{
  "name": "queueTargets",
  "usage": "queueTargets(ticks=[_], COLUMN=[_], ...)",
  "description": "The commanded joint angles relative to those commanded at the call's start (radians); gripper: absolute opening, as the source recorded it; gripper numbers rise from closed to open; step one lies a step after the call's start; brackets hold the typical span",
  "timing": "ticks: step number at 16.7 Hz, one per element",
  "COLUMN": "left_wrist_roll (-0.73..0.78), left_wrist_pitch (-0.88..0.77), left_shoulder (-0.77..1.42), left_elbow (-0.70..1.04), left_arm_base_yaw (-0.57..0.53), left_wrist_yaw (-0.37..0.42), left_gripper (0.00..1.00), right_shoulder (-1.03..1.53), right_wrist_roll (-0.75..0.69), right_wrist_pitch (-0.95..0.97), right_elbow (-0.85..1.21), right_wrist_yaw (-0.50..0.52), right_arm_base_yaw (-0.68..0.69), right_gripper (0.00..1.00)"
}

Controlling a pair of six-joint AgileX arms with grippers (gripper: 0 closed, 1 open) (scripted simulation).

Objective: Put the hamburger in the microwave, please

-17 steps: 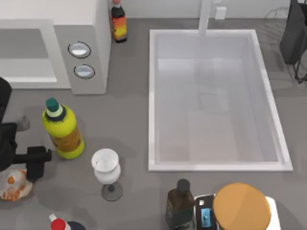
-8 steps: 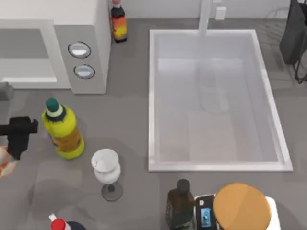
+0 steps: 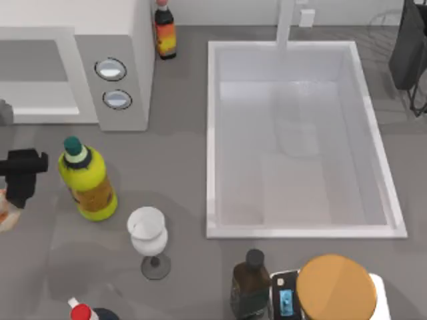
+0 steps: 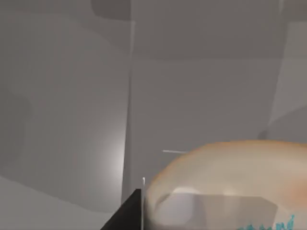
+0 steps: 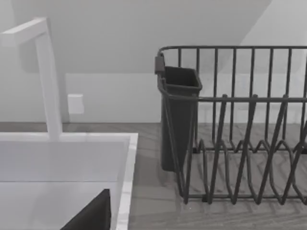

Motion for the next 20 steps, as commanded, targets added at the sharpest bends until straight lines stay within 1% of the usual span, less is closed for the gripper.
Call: queueTargets(ticks=[3, 5, 7, 10, 16, 18, 20], left_wrist_roll=[0.024, 0.046, 0.07, 0.106, 0.157, 0.167, 0.172], left_wrist_pitch=[0.111, 0.23, 0.386, 0.688, 1.399, 1.582, 1.728], left_shoulder=[0.01, 0.033, 0.07, 0.146, 0.366, 0.444, 0.512], left_elbow=[0.054, 0.088, 0.112, 0.121, 0.036, -0.017, -0.074], left_arm_base_yaw=[0.038, 0.056, 0.07, 0.088, 0.123, 0.135, 0.146], left_wrist_yaw=[0.021, 0.047, 0.078, 0.124, 0.181, 0.187, 0.187], left_gripper=[0.0, 0.0, 0.0, 0.0, 0.0, 0.0, 0.0], right_shoulder=[0.0, 0.0, 0.0, 0.0, 0.0, 0.0, 0.0], right_wrist_roll=[0.0, 0.0, 0.0, 0.0, 0.0, 0.0, 0.0], right_wrist_pitch=[0.0, 0.0, 0.0, 0.0, 0.0, 0.0, 0.0], right_elbow=[0.0, 0.0, 0.0, 0.0, 0.0, 0.0, 0.0], right_wrist_yaw=[0.0, 0.0, 0.0, 0.0, 0.0, 0.0, 0.0], right_arm_base_yaw=[0.0, 0.0, 0.0, 0.0, 0.0, 0.0, 0.0], right_gripper=[1.0, 1.0, 1.0, 1.0, 1.0, 1.0, 1.0])
